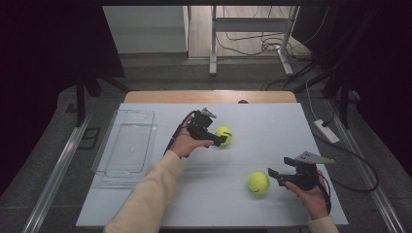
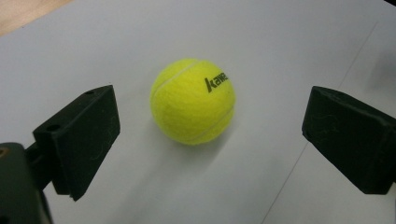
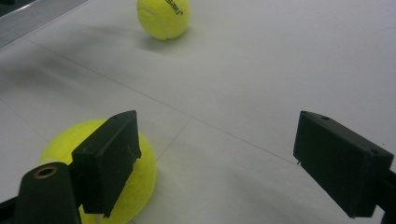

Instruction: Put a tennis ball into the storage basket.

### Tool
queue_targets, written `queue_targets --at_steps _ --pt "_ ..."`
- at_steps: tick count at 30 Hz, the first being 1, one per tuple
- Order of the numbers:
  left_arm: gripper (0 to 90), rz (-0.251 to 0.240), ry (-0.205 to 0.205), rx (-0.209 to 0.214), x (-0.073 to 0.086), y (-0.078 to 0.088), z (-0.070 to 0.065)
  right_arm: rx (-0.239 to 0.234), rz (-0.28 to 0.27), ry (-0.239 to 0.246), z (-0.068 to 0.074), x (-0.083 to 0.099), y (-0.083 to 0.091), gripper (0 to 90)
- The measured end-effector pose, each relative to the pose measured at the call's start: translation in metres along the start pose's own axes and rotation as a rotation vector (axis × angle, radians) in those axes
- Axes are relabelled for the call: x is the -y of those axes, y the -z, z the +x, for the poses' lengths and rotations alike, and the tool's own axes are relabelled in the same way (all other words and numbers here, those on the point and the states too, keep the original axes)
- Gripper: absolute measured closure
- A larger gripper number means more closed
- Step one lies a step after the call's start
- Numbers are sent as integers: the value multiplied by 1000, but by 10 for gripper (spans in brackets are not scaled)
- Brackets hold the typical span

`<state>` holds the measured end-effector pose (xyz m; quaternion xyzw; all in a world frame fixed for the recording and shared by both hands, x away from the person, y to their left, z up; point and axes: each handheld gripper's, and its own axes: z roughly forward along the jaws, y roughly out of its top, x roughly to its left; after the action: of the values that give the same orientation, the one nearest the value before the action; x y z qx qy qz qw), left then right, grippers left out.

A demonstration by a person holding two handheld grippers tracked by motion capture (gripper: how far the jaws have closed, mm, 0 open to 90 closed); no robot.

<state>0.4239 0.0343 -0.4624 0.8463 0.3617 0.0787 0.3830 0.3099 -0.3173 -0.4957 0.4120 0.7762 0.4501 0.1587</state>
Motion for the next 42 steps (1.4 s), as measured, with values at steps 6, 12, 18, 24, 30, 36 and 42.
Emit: queue_targets --at_steps 6,12,18,24,30,36,42 --pt "54 9 11 -6 -1 -6 2 0 0 1 0 0 0 147" --pt "53 22 10 -9 -2 -11 3 0 2 1 0 0 0 147" --pt "53 27 22 -12 -2 -15 6 3 6 9 0 0 -1 147" --pt "54 39 34 -9 -3 -23 9 3 7 10 -1 0 -1 147" --pt "52 54 35 1 -3 -31 8 4 9 7 -1 0 -1 147" --pt "57 60 21 -15 -6 -37 6 9 5 9 -1 1 0 148" --pt "64 74 29 -13 -6 -43 6 7 7 8 -1 1 -1 147"
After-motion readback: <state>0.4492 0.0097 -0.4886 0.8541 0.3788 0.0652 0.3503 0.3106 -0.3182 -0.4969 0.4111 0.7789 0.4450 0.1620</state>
